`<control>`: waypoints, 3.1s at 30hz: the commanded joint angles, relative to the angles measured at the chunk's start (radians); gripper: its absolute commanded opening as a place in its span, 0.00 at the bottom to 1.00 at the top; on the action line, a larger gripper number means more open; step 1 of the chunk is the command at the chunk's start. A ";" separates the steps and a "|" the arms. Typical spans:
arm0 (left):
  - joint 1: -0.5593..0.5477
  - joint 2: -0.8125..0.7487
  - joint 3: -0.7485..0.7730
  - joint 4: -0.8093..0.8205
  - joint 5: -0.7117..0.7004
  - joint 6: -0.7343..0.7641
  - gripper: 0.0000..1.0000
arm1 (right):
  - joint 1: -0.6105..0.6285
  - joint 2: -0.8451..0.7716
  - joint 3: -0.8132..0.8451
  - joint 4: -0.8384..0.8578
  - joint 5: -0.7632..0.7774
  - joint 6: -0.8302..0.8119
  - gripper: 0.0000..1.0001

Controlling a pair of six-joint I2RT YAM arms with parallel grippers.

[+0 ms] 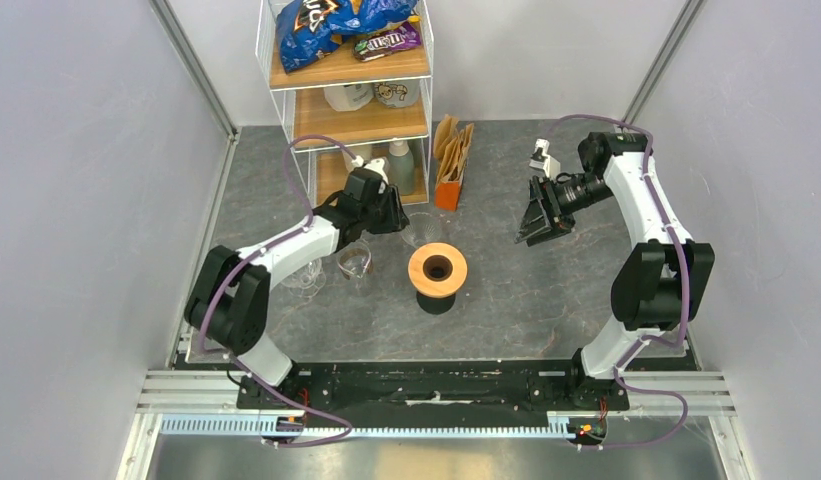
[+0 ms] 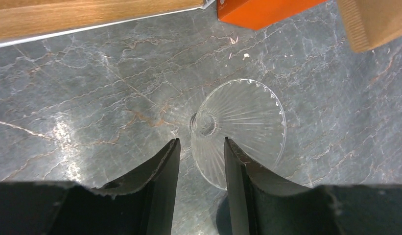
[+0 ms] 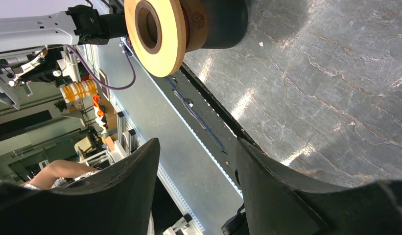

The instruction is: Place the coffee filter in the dripper

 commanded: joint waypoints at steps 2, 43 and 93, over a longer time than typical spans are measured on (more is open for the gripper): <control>-0.001 0.063 0.008 0.104 0.028 -0.063 0.45 | -0.008 -0.035 0.010 -0.018 -0.005 0.003 0.66; -0.086 -0.299 0.272 -0.490 0.437 0.158 0.02 | -0.082 -0.339 0.003 0.386 -0.016 0.205 0.97; -0.138 -0.188 0.200 -0.365 0.356 0.206 0.09 | -0.082 -0.364 -0.023 0.321 -0.106 0.226 0.97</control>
